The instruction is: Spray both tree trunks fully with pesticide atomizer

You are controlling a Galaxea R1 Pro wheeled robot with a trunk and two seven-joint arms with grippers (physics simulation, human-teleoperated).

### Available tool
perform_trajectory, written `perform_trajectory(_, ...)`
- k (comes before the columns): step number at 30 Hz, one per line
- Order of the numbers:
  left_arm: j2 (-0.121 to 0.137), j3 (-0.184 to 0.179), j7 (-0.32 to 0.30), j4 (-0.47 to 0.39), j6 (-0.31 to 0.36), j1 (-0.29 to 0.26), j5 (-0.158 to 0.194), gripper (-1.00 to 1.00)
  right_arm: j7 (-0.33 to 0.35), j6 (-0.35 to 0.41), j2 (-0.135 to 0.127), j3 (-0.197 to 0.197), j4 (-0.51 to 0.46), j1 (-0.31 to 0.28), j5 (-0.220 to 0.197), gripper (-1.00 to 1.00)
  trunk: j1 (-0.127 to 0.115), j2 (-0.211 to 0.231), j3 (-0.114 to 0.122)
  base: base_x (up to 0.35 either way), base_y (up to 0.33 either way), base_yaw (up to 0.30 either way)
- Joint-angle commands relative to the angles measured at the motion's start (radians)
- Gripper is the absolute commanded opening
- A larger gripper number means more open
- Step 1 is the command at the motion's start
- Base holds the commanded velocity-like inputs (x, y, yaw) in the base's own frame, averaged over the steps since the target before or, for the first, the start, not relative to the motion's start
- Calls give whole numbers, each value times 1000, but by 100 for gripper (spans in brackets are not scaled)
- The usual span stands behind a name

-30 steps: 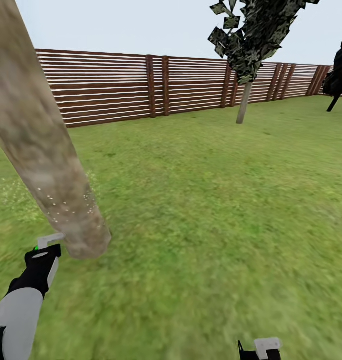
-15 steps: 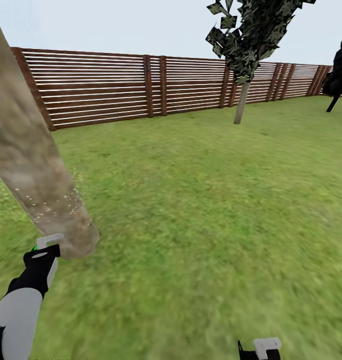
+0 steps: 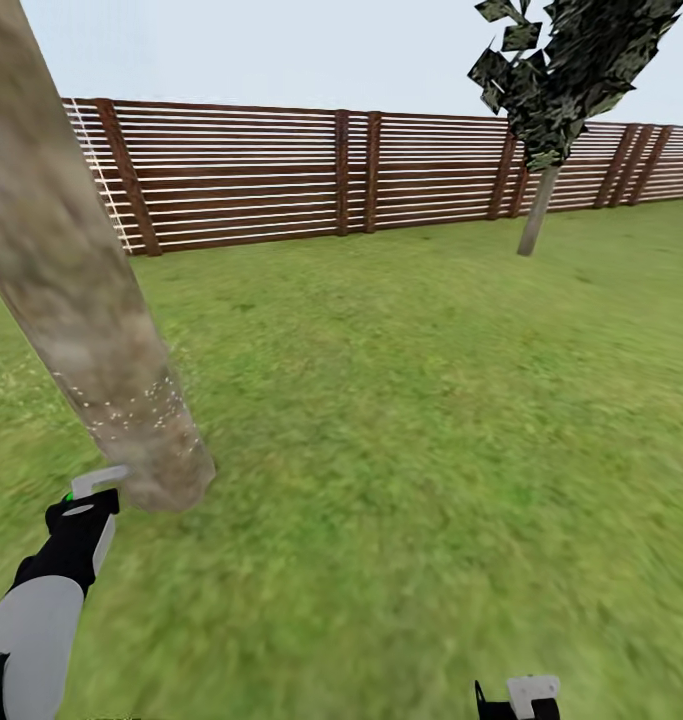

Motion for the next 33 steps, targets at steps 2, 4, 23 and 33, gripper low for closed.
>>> perform_trajectory(2,-1,2,0,-1,6,-1,-9,-100,-5,-3,0,-5,1,-1,11,100,0,0,-1,123,-251,276)
perform_trajectory(4,-1,2,0,-1,5,-1,-9,-100,-5,-3,0,-5,1,-1,11,100,0,0,-1,121,-253,276)
perform_trajectory(23,-2,2,-12,-3,2,-1,-4,-100,-5,-3,-1,-5,1,-1,11,100,0,0,-1,163,-168,144)
perform_trajectory(33,-17,-117,-115,-105,137,-90,-2,-100,-5,-4,-1,-6,1,-1,10,100,0,0,-1,1,0,97)
